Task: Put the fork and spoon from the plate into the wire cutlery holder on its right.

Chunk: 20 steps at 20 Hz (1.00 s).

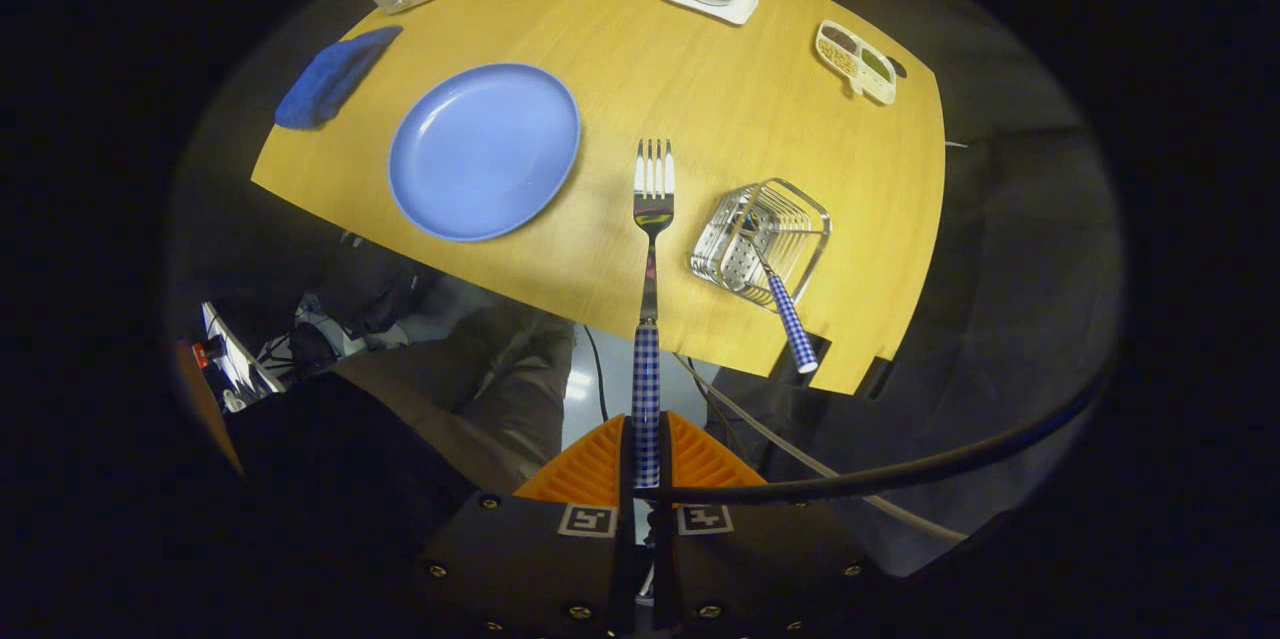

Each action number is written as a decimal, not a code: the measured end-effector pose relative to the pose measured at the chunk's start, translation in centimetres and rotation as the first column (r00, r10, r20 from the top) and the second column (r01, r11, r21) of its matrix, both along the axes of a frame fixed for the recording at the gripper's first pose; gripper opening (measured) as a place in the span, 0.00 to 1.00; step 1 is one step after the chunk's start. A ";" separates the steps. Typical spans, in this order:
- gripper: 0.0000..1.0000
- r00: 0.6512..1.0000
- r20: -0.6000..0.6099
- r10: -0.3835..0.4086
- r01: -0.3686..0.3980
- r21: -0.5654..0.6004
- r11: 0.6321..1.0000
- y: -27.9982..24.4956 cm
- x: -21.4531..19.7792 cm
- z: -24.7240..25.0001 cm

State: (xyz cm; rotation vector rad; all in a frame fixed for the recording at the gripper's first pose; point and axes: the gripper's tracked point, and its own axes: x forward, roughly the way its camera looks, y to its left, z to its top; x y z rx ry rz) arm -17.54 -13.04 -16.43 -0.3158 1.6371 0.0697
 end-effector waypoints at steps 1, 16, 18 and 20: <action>0.08 1.000 -0.010 -0.001 0.001 -0.009 1.000 -0.8 -0.2 0.4; 0.08 0.930 -0.367 -0.002 -0.028 -0.076 0.997 -7.3 1.7 1.4; 0.08 0.915 -0.404 -0.014 -0.020 -0.082 0.996 -7.6 2.2 1.4; 0.08 0.902 -0.432 -0.015 -0.026 -0.088 0.996 -7.7 2.7 1.1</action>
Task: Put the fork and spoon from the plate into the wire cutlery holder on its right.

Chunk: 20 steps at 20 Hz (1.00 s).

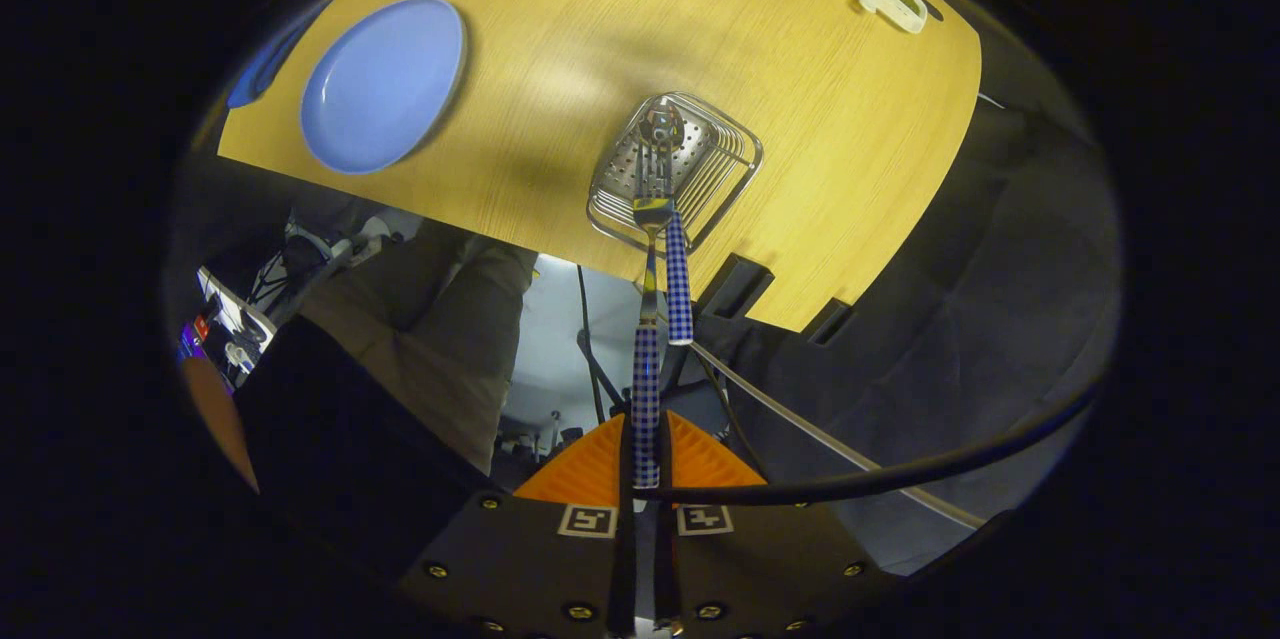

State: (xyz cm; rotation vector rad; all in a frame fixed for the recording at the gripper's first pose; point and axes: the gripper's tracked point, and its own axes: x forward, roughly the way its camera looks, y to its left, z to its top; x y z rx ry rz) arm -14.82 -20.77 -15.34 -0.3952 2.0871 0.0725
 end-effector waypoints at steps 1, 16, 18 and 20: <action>0.08 1.000 -0.019 -0.003 0.003 -0.002 1.000 0.0 0.3 -0.1; 0.08 0.964 -0.246 -0.100 0.106 0.013 0.994 0.0 3.7 -2.9; 0.08 0.960 -0.264 -0.096 0.102 0.011 0.995 -0.2 3.9 -3.6; 0.08 0.963 -0.256 -0.083 0.089 0.014 0.996 -0.2 4.8 -4.1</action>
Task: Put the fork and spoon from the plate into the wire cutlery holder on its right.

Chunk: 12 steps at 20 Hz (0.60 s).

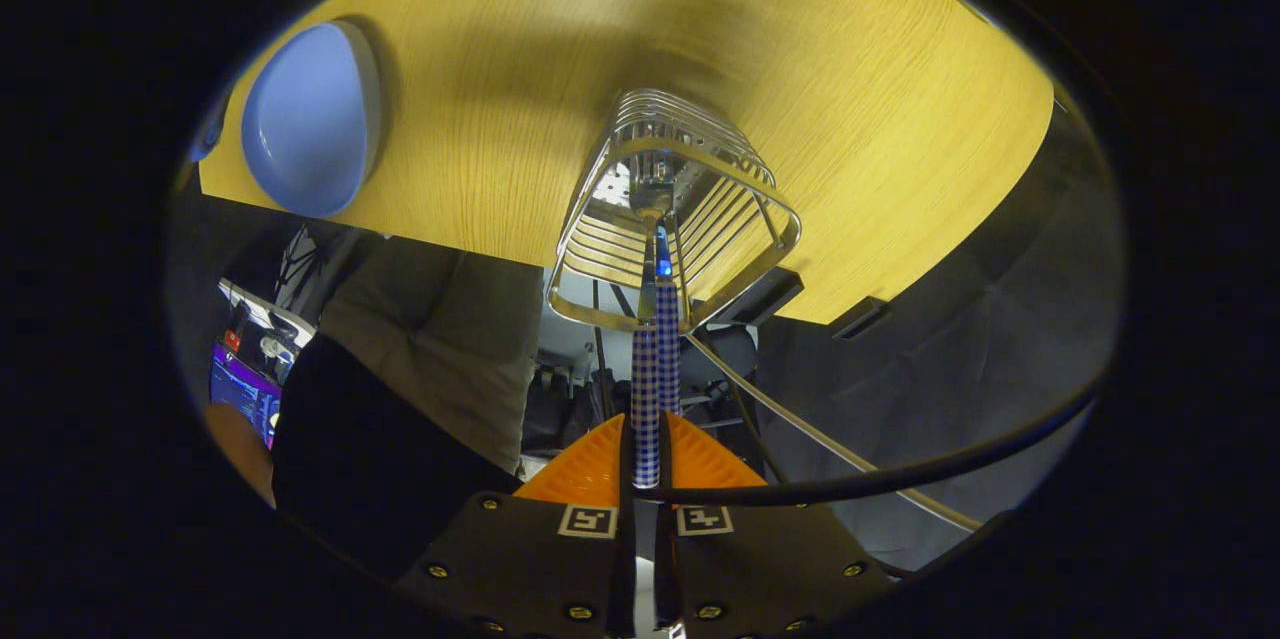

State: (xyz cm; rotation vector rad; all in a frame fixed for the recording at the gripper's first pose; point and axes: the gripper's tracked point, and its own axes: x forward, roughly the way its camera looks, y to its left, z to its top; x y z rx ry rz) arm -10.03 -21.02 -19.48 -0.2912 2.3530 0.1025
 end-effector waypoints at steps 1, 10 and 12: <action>0.08 1.000 0.015 0.004 -0.004 0.007 1.000 0.0 0.5 -0.2; 0.29 0.997 0.070 -0.015 0.015 0.004 1.000 -0.3 -0.2 1.9; 0.30 0.996 0.089 -0.024 0.023 0.008 1.000 -0.3 -1.2 2.4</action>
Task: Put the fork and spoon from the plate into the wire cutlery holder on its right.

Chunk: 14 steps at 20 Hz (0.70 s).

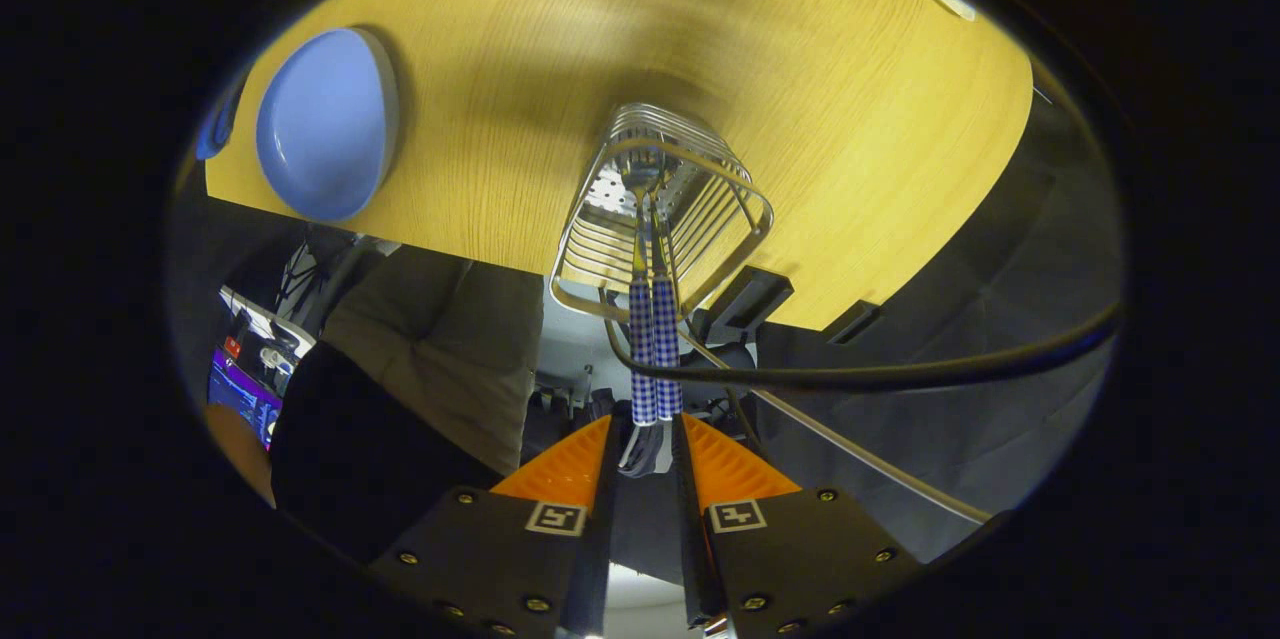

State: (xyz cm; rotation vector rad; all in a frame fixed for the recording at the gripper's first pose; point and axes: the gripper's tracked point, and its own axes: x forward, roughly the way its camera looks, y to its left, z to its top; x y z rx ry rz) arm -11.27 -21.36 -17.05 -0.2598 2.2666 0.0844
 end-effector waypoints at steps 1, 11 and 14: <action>0.32 1.000 0.013 -0.005 0.005 0.006 1.000 0.0 -0.7 0.3; 0.99 0.942 0.274 -0.196 0.168 0.122 0.978 2.7 -8.8 2.9; 0.99 0.873 0.360 -0.328 0.264 0.215 0.940 5.7 -11.8 3.0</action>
